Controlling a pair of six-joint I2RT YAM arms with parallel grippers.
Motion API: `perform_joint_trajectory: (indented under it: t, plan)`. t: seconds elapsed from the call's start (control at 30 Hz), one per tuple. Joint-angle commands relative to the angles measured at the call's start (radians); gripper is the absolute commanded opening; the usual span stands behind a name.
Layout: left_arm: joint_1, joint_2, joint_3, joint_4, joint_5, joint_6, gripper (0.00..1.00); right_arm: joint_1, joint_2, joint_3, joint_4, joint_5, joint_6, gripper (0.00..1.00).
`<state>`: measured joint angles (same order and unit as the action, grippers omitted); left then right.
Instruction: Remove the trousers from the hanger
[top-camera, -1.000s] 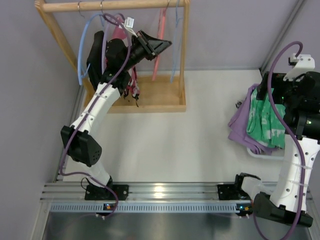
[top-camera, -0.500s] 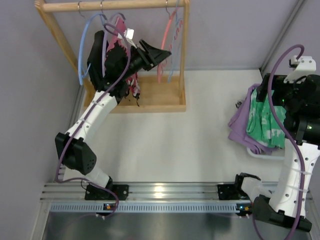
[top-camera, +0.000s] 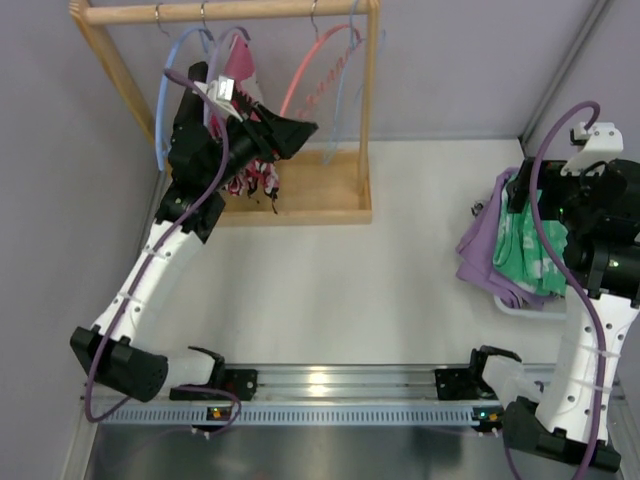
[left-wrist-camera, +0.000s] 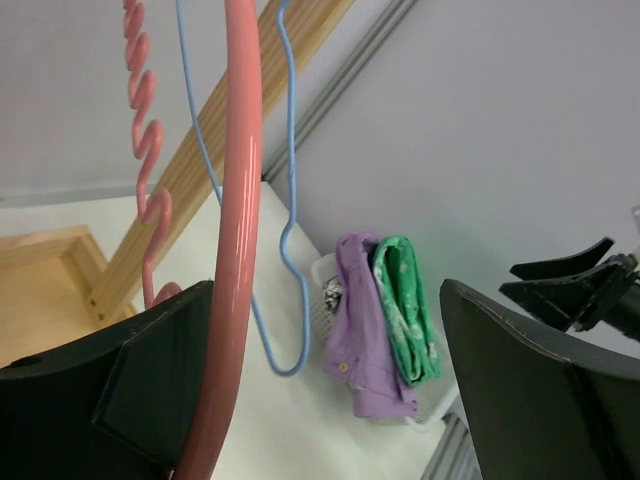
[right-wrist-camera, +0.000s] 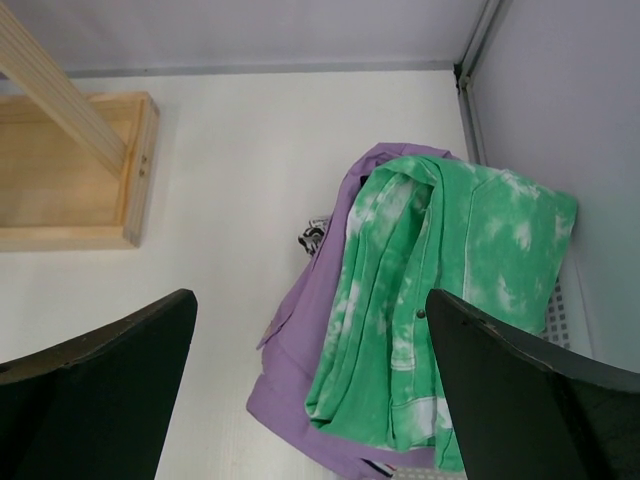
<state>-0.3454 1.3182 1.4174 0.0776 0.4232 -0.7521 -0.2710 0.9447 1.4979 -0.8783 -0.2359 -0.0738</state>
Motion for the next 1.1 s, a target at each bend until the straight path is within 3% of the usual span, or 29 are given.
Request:
perform_joint_trajectory:
  t: [0.0,0.13,0.3,0.53,0.6,0.77,0.87,1.07]
  plan:
    - [0.013,-0.091,-0.05,-0.122,-0.081,0.169,0.99,-0.013,-0.014,-0.004,0.036,-0.043,-0.027,0.99]
    - [0.019,-0.219,-0.106,-0.22,-0.153,0.345,0.99,-0.013,-0.012,-0.011,0.039,-0.055,-0.047,0.99]
    - [0.02,-0.274,-0.124,-0.369,-0.169,0.493,0.99,-0.011,-0.003,-0.03,0.056,-0.092,-0.04,0.99]
    - [0.019,-0.304,-0.133,-0.421,-0.098,0.462,0.99,-0.011,0.0,-0.031,0.056,-0.102,-0.038,0.99]
    - [0.02,-0.306,-0.115,-0.458,-0.02,0.476,0.99,-0.011,-0.015,-0.037,0.059,-0.112,-0.043,0.99]
    - [0.019,-0.31,-0.103,-0.729,0.08,0.611,0.99,-0.011,-0.03,-0.079,0.047,-0.267,-0.057,0.99]
    - [0.02,-0.3,-0.089,-0.908,-0.026,0.686,0.99,-0.011,-0.034,-0.122,0.036,-0.344,-0.064,0.99]
    - [0.02,-0.382,-0.159,-1.019,-0.149,0.743,0.99,-0.011,-0.063,-0.22,0.032,-0.399,-0.132,0.99]
